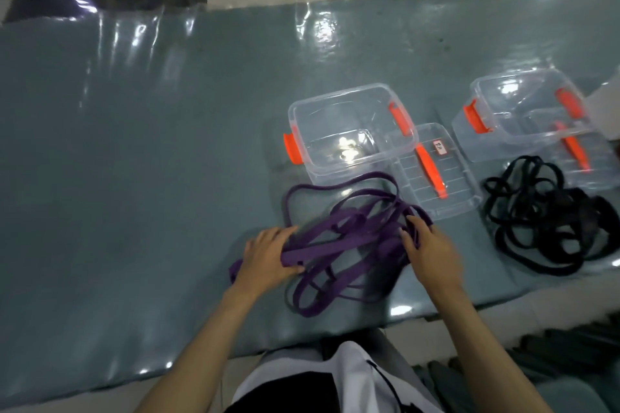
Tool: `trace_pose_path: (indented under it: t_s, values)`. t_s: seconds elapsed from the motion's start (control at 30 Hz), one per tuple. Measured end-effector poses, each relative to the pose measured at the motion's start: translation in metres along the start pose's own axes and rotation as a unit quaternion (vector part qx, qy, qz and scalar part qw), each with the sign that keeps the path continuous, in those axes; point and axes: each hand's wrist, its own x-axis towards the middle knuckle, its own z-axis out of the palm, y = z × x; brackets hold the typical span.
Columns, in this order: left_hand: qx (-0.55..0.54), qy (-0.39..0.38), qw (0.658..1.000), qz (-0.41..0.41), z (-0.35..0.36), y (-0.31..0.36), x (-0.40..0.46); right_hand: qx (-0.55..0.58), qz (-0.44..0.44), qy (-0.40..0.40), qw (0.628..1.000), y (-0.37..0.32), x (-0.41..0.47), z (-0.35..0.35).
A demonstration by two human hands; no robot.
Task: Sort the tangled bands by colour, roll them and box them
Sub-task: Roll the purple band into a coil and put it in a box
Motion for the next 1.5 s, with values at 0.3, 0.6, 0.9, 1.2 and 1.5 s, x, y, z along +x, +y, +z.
trace_pose_path:
  t_s: [0.3, 0.6, 0.9, 1.2, 1.5]
  values:
    - [-0.038, 0.006, 0.993, -0.115, -0.002, -0.053, -0.038, 0.081, -0.136, -0.053, 0.986, 0.002, 0.024, 0.011]
    - [-0.268, 0.236, 0.886, -0.294, -0.019, 0.009, -0.046, 0.126, -0.227, -0.087, 0.962, 0.013, 0.057, -0.006]
    - [-0.241, 0.389, 0.879, -0.137, -0.081, 0.144, -0.050, 0.189, -0.274, -0.073, 0.940, -0.003, 0.082, -0.053]
    - [-0.220, 0.359, 0.907, -0.013, -0.128, 0.232, -0.057, 0.322, -0.450, -0.174, 0.814, -0.067, 0.073, -0.132]
    - [-0.443, 0.380, 0.810, 0.055, -0.104, 0.254, -0.012, 0.448, -0.348, -0.082, 0.819, -0.090, 0.047, -0.143]
